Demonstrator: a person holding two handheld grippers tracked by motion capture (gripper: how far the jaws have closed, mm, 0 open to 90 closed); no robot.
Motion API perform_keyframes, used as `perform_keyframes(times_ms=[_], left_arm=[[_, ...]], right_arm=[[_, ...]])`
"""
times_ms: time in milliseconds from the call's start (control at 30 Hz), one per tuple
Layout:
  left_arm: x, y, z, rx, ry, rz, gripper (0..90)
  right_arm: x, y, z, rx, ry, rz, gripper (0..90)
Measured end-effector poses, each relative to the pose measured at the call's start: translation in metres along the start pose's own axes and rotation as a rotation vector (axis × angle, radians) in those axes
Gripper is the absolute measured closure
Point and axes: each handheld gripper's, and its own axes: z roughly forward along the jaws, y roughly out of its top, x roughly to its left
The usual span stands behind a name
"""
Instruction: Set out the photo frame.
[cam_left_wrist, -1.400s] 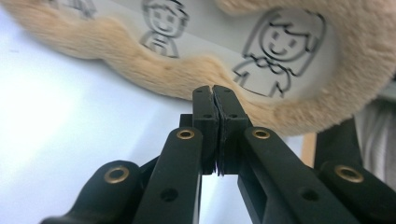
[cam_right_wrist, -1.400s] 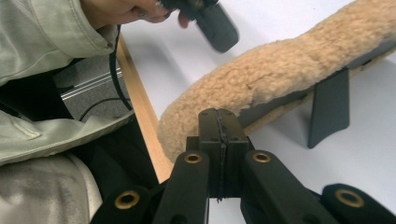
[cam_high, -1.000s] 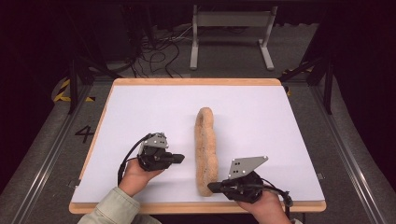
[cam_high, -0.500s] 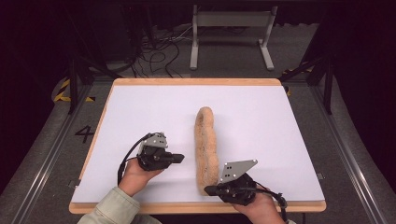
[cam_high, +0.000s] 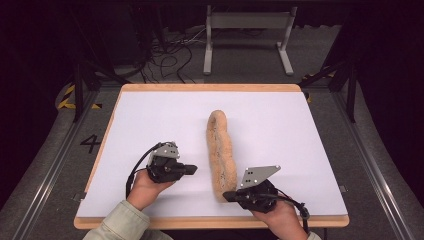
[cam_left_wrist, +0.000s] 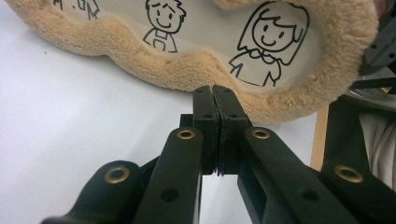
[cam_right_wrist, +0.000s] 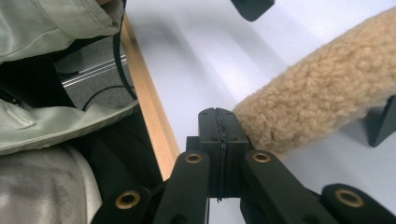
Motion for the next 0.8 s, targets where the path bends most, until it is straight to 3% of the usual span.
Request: perform_keyframes(times_ms=[367,800], left_arm=[[0.001,0.0,0.0,0.0,-0.002,-0.005,88.6],[0.005,-0.002,-0.006,-0.015,0.014,-0.02,86.6]], right_arm=[[-0.008,-0.001,-0.002,-0.007,-0.041,0.01,90.0],[-0.016,-0.006,-0.02,0.041,-0.118,0.042,90.0]])
